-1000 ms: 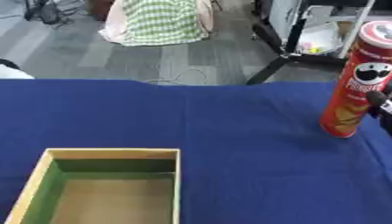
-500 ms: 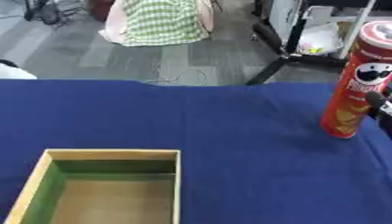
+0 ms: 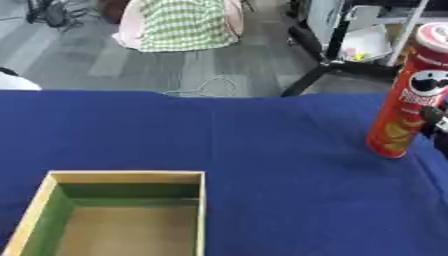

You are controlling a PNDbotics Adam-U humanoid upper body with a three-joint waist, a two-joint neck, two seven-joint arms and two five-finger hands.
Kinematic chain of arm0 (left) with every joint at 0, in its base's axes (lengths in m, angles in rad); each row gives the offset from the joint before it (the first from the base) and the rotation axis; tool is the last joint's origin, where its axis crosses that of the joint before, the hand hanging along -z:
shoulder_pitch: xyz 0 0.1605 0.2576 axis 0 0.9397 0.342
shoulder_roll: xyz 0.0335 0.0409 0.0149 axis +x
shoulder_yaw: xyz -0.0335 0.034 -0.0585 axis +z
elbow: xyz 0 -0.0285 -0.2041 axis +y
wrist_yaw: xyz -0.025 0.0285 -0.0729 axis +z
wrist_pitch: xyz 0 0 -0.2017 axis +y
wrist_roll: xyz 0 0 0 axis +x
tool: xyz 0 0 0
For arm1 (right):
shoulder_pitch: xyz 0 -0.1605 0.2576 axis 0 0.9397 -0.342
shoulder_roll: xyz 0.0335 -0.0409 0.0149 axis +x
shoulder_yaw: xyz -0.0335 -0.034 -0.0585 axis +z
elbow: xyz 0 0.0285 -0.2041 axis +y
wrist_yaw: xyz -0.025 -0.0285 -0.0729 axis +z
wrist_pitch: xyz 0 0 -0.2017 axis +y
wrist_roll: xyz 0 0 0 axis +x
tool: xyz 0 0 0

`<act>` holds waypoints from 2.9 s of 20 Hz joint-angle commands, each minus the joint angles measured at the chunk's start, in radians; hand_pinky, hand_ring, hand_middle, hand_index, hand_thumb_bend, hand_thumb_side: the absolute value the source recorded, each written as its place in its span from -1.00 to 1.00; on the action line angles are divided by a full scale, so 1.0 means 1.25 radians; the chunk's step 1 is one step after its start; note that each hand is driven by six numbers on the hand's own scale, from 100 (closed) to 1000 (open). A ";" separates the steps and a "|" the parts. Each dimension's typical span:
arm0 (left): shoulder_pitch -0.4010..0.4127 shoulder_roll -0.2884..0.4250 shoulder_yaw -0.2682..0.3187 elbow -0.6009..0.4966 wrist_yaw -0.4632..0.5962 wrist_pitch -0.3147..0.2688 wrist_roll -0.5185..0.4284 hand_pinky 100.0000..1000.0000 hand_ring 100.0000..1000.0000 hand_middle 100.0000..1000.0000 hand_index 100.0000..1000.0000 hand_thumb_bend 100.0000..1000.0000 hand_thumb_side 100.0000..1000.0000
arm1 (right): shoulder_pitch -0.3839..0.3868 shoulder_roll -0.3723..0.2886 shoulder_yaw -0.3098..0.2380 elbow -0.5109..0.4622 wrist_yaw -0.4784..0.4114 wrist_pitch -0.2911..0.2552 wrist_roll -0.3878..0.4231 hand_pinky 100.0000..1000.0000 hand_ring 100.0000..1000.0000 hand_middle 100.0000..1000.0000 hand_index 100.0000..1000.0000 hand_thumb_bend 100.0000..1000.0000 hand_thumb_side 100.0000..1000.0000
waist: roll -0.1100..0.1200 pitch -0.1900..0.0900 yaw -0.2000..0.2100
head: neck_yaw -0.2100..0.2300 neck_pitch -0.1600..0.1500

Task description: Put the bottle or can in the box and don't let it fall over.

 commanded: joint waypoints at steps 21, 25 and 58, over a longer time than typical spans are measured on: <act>-0.001 0.005 0.004 -0.016 -0.007 -0.002 -0.004 0.85 0.90 0.56 0.50 -1.00 0.37 | -0.002 -0.046 -0.019 -0.020 0.009 -0.009 -0.003 0.92 1.00 1.00 0.85 1.00 0.11 | 0.000 -0.006 0.000 | -0.001 -0.011; -0.001 0.006 0.005 -0.016 -0.007 -0.002 -0.004 0.85 0.90 0.56 0.50 -1.00 0.37 | -0.005 -0.046 -0.018 -0.020 0.005 -0.006 -0.003 0.93 1.00 1.00 0.78 1.00 0.10 | 0.000 -0.007 0.002 | -0.002 -0.012; -0.002 0.005 0.007 -0.016 -0.008 -0.002 -0.005 0.86 0.90 0.56 0.50 -1.00 0.35 | -0.004 -0.043 -0.014 -0.030 -0.096 0.022 0.020 0.96 1.00 0.94 0.24 0.71 -0.64 | -0.002 -0.010 -0.004 | 0.000 -0.012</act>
